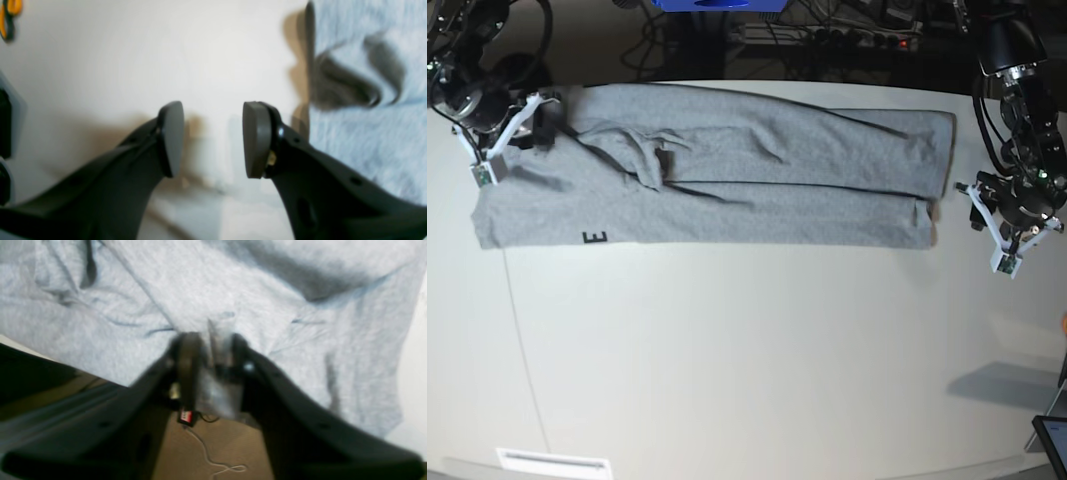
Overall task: Fold the T-shirt properly
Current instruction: 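Release the sleeve and move the right gripper to the shirt corner, then lower the left gripper to the folded shirt's corner and grasp it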
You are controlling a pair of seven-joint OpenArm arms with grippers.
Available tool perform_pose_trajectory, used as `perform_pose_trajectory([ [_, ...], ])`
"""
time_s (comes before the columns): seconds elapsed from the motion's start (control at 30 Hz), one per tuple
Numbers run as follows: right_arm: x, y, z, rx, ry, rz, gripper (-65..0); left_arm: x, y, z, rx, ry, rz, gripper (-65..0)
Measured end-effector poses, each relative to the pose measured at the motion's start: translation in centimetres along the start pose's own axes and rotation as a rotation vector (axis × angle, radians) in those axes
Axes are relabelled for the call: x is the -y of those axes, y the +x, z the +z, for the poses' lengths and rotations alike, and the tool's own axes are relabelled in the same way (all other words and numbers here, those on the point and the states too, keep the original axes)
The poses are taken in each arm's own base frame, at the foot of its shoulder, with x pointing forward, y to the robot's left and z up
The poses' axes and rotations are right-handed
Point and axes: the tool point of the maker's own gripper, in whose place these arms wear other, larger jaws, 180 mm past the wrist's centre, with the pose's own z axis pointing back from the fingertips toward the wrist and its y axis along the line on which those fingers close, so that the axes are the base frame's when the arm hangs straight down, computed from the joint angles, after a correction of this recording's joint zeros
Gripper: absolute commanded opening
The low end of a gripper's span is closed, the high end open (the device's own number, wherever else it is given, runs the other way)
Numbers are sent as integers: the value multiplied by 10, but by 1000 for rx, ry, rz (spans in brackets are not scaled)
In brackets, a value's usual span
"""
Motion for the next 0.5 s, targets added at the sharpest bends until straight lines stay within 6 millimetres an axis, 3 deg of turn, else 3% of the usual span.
perform_pose_trajectory([
  [0.1,-1,0,-1,2,-1,-37,-374,-1,4,4,10,11,-9,-361],
  [0.17,1,-2,-1,10,-9,-96,-357,-1,19,10,53,25,-17,-361],
  [0.3,29,-11,13,42,-109,-314,-348,-3,48,28,169,51,41,-361],
  [0.5,34,-14,18,48,-127,-341,-316,11,66,36,254,-32,116,-361],
])
